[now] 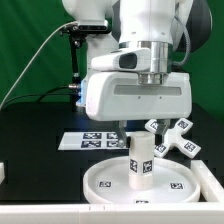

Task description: Assemble round table

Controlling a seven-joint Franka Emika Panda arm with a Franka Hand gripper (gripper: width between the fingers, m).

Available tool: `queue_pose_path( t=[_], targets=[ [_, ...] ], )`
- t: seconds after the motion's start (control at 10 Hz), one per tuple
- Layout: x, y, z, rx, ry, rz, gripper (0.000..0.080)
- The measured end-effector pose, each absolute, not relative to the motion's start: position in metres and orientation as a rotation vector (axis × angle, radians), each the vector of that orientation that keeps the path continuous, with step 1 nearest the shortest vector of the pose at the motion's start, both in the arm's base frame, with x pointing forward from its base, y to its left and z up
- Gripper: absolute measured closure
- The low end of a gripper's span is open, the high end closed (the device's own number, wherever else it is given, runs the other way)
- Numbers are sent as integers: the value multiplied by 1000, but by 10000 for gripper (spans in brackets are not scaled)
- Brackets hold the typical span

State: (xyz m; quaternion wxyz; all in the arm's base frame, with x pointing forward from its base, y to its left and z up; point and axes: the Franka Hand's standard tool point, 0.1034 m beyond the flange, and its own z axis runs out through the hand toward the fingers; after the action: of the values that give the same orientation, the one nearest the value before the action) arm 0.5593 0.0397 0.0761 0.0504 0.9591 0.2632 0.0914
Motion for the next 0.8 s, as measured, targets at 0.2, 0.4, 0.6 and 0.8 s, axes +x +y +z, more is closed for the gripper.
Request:
queue_pose_path(
  t=[0.2, 0.4, 0.6, 0.8],
  targets=[
    [559, 41, 77, 2979, 616, 292, 382],
    [559, 41, 76, 3020, 448, 299, 383],
    [562, 41, 74, 3061, 156, 328, 383],
    [563, 41, 71, 3083, -159, 337, 383]
  ],
)
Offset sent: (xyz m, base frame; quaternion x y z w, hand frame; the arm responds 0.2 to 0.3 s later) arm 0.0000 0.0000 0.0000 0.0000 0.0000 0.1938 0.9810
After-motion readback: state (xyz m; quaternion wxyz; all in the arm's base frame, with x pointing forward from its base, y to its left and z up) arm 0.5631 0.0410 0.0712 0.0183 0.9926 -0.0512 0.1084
